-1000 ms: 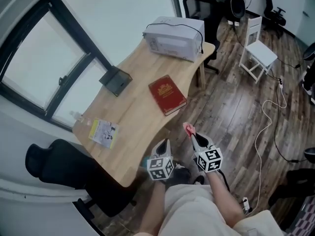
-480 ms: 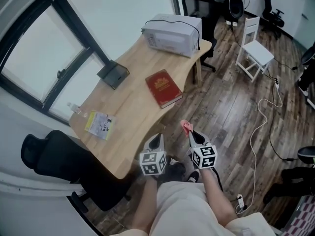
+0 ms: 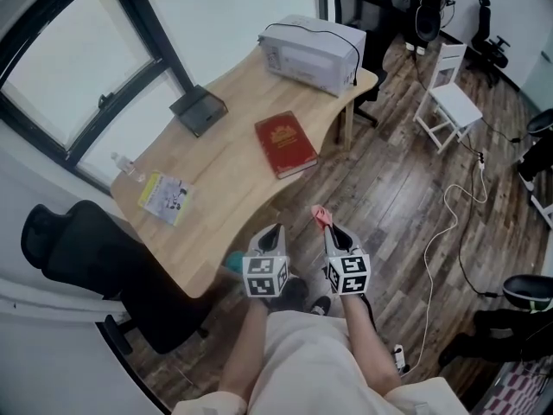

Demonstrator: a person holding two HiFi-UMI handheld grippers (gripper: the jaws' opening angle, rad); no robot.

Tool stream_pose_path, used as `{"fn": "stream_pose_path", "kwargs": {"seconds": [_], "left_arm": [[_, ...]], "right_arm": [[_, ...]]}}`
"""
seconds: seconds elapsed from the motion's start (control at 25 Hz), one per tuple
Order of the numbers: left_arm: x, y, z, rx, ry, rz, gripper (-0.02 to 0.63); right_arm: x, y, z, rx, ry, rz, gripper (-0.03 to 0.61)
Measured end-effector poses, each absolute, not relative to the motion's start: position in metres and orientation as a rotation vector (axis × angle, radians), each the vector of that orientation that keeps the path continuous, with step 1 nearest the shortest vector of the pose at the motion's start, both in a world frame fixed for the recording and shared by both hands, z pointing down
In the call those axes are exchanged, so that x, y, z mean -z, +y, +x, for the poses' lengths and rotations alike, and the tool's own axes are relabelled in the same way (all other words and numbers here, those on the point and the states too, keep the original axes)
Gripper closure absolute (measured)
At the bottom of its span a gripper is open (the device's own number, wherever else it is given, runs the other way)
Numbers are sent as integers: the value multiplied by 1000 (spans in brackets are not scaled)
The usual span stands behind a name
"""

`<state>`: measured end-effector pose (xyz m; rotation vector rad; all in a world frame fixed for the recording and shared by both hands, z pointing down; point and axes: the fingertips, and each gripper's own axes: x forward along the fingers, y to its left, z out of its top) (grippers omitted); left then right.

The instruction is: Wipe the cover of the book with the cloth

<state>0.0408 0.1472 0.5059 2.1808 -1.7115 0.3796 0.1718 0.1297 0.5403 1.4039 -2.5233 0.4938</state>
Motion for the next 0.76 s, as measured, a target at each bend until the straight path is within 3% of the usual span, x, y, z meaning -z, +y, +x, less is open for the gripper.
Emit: {"fn": "stream_pose_path", "kwargs": {"seconds": [0.76], "left_arm": [[-545, 162, 77, -423, -1576, 2152, 606]], "right_arm": [[-541, 137, 170, -484, -2549, 1351, 558]]}}
